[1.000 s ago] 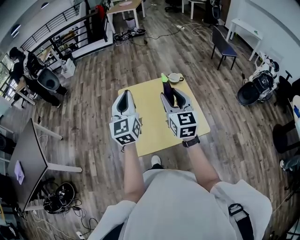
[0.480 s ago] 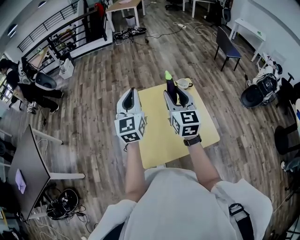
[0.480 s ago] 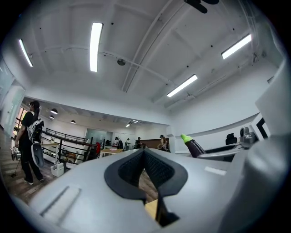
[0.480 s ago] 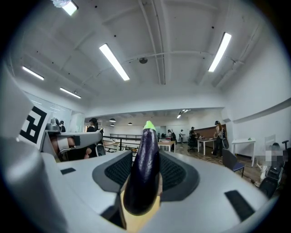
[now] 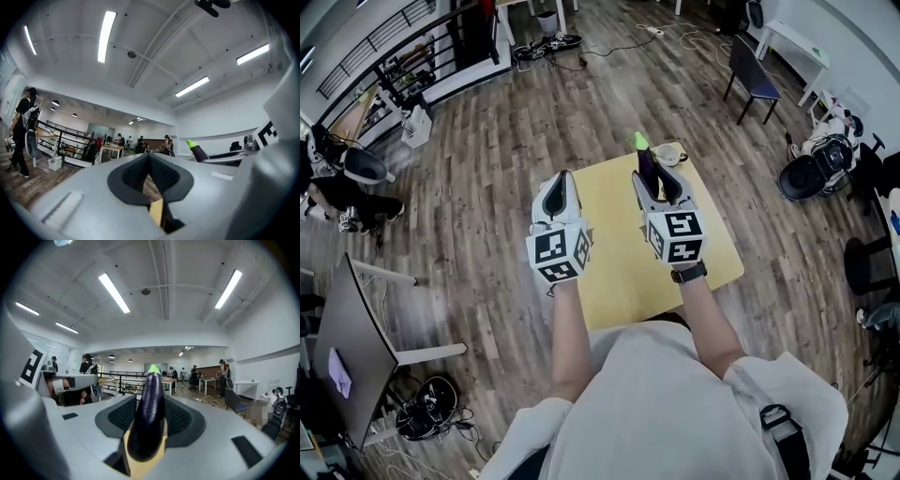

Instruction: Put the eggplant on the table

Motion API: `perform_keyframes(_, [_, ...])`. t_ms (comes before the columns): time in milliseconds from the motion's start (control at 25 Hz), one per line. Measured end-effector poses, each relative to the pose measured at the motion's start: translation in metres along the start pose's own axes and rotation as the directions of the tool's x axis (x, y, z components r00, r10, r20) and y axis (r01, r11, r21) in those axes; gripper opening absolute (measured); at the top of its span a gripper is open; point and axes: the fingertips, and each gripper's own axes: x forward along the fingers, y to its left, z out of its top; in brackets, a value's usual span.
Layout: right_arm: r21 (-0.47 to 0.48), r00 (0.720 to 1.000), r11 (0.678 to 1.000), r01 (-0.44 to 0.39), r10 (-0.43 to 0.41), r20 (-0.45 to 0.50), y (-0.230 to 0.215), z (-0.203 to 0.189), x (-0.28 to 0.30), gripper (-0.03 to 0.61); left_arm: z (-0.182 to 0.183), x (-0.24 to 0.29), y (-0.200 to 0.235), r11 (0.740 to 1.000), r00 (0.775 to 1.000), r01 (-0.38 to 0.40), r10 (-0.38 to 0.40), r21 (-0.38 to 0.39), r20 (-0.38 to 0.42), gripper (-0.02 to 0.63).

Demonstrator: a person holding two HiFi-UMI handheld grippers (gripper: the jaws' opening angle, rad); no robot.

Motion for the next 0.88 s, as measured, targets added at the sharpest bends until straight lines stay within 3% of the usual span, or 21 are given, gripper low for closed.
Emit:
perform_keyframes(360, [0.001, 0.991, 1.000, 0.000, 0.000, -0.134, 0.005, -0.055, 0.020, 0.187, -0.056, 0.011, 0.023, 0.997, 0.995, -0.018, 0.010, -0.081, -0.100, 0.009])
perform_keyframes(600, [0.002, 0.973, 0.999, -0.044, 0.043, -0.228, 0.006, -0.095, 0.029, 0.187, -0.097, 0.020, 0.030, 0.987, 0.988, -0.050, 0.027, -0.150, -0.151, 0.009])
perform_keyframes(880, [0.037, 0.946, 0.998, -0.042, 0.051, -0.320, -0.010, -0.139, 0.053, 0.187, -0.142, 0.043, 0.027, 0.987, 0.973, -0.044, 0.007, -0.157, -0.231, 0.009])
